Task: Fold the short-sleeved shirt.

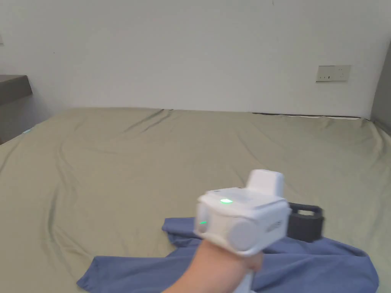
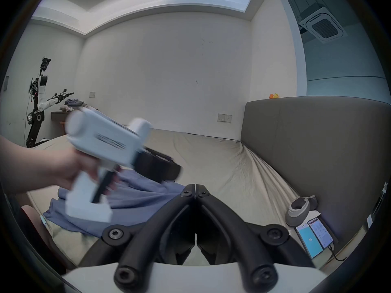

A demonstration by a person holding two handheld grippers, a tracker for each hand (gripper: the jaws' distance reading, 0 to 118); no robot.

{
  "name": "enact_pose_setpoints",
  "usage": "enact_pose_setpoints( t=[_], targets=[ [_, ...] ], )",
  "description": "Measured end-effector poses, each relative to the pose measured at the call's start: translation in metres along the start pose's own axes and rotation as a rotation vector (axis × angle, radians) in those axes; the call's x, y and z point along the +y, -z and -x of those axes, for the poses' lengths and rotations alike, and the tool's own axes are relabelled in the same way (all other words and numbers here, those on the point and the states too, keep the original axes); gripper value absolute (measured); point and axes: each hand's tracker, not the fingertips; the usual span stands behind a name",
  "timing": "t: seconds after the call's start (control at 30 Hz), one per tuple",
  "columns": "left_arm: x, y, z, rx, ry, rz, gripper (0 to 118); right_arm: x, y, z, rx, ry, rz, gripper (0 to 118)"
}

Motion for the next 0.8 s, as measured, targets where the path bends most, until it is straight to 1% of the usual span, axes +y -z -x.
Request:
enact_pose_setpoints(
  t=[0.07,0.1,0.17,0.23,0.27,0.33,0.4,0.53,0.67,0.77,0.8],
  targets=[
    [0.001,-0.076,0.028,0.119,-0.005,-0.136,104,0.001,0.002,0.012,0.022,-0.003,-0.017,0],
    [-0.002,-0.103,0.041,0.188,-0.012,-0.186,89,0.001,0.004,0.016,0.029,-0.007,-0.021,0],
    [-0.010,-0.159,0.068,0.346,-0.043,-0.221,60,0.001,0.006,0.027,0.046,-0.018,-0.031,0],
    [-0.026,-0.202,0.090,0.474,-0.078,-0.228,6,-0.001,0.008,0.037,0.060,-0.019,-0.037,0],
    [-0.039,-0.223,0.099,0.525,-0.099,-0.238,0,-0.003,0.010,0.042,0.066,-0.019,-0.037,0],
    [-0.060,-0.244,0.118,0.518,-0.102,-0.185,0,-0.010,0.014,0.050,0.071,-0.027,-0.038,0],
    [-0.081,-0.258,0.125,0.595,-0.100,-0.159,0,-0.016,0.018,0.055,0.071,-0.029,-0.018,0],
    [-0.105,-0.268,0.129,0.598,-0.135,-0.133,0,-0.023,0.023,0.061,0.072,-0.031,0.020,0],
    [-0.104,-0.243,0.131,0.595,-0.100,-0.090,0,-0.021,0.021,0.061,0.071,-0.039,0.020,0],
    [-0.097,-0.210,0.158,0.589,-0.122,-0.028,0,-0.019,0.023,0.061,0.067,-0.050,0.015,0],
    [-0.096,-0.193,0.172,0.579,-0.130,-0.004,7,-0.019,0.024,0.061,0.062,-0.039,0.021,0]
  ],
)
